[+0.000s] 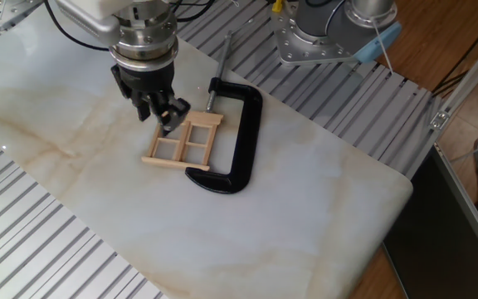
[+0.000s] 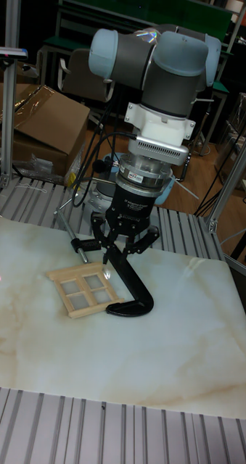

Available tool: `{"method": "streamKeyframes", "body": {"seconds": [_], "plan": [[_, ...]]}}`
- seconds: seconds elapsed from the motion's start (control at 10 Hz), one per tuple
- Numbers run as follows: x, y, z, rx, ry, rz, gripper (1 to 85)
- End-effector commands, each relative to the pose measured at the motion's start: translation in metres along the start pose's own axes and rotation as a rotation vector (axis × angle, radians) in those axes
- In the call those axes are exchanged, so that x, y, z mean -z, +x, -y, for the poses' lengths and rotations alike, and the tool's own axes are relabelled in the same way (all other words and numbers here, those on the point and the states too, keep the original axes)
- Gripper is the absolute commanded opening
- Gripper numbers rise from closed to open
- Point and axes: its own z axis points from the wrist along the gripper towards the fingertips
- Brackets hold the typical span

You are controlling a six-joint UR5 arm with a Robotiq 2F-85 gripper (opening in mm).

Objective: Open a sliding window

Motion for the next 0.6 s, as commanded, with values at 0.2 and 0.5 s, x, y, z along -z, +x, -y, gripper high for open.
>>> {"method": "streamKeyframes", "body": {"seconds": [0.2, 0.5], "plan": [[0.0010, -0.0107, 0.0007, -0.006, 0.005, 0.041, 0.7], [0.0003, -0.0117, 0.0008, 0.001, 0.007, 0.042, 0.7]]}}
